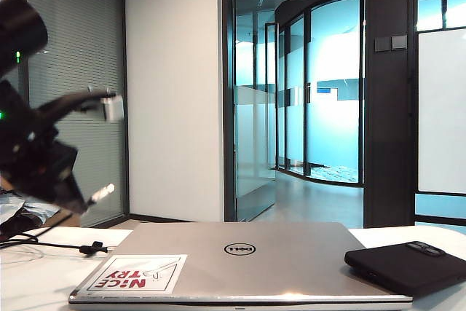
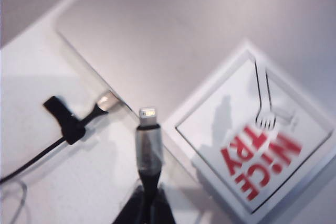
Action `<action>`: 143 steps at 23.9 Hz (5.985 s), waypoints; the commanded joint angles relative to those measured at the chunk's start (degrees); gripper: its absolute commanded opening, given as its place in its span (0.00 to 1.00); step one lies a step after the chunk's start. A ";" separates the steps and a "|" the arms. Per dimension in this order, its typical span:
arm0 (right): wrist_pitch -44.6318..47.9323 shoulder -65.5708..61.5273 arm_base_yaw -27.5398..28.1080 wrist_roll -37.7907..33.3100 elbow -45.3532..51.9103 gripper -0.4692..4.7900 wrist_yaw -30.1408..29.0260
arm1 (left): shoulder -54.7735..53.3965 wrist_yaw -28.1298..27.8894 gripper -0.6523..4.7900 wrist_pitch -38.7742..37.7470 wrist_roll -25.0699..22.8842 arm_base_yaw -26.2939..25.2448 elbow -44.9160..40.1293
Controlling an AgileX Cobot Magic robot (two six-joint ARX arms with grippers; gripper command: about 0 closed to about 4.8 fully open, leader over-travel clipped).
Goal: Pick up the charging cable and the phone, plug the charging cable into the charging port on the phone, and finally place them back on the table.
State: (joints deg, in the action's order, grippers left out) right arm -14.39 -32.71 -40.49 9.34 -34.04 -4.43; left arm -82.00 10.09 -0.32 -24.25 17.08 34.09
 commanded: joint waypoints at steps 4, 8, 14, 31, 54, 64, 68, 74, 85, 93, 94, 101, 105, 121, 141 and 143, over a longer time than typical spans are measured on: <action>1.36 0.02 0.04 -4.70 -0.46 0.09 4.68 | 6.27 1.57 0.11 -2.67 17.51 0.17 2.51; 1.33 0.00 0.17 -10.05 -0.46 0.09 6.05 | 9.66 1.60 0.11 -2.73 22.47 0.22 3.43; 1.33 -0.55 4.02 -14.43 -0.42 0.09 7.52 | 16.09 1.60 0.11 -2.62 24.41 5.62 3.52; 1.68 -0.90 20.09 -31.56 3.19 0.09 -1.44 | 17.53 1.57 0.11 -2.58 35.19 18.05 4.15; 7.80 -3.63 32.74 -60.13 20.65 0.81 -4.24 | 17.49 1.60 0.11 -2.16 27.30 18.03 3.91; 16.81 -20.13 40.89 -63.39 20.63 0.81 -14.62 | 17.49 1.57 0.11 -2.05 27.26 18.03 3.91; 25.51 -30.23 41.22 -63.41 20.50 0.81 -18.86 | 17.49 1.57 0.11 -1.73 27.28 18.03 3.91; 34.49 -41.48 41.40 -64.81 20.48 0.81 -20.15 | 17.49 1.60 0.11 -1.64 27.26 18.03 3.91; 47.54 -54.18 41.46 -66.82 20.22 0.81 -21.44 | 17.49 1.57 0.11 -1.22 27.28 18.03 3.91; 53.72 -61.46 41.46 -66.84 20.13 0.81 -22.86 | 17.49 1.57 0.11 -0.37 27.28 18.03 3.91; 54.58 -62.14 41.46 -66.84 20.06 0.81 -23.43 | 17.49 1.60 0.11 -0.37 27.28 18.03 3.91; 55.65 -66.66 41.46 -66.88 17.94 0.81 -24.48 | 17.49 1.60 0.11 -0.37 27.28 18.03 3.91; 55.87 -68.83 41.44 -66.88 16.28 0.81 -24.50 | 17.49 1.57 0.11 -0.20 27.28 18.03 3.91; 57.92 -72.89 41.35 -66.84 13.79 0.54 -25.09 | 17.49 1.57 0.11 0.00 27.28 18.03 3.91; 59.67 -70.07 41.33 -62.62 13.79 0.07 -25.51 | 17.49 1.57 0.11 -0.04 27.30 18.03 3.91; 58.34 -65.92 41.33 -61.64 13.79 0.07 -25.44 | 17.49 1.57 0.11 -0.02 27.28 18.03 3.91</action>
State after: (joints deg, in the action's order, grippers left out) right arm 44.88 -100.36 0.84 -54.33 -20.25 -30.63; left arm -64.66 11.44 -1.10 3.25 35.07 37.93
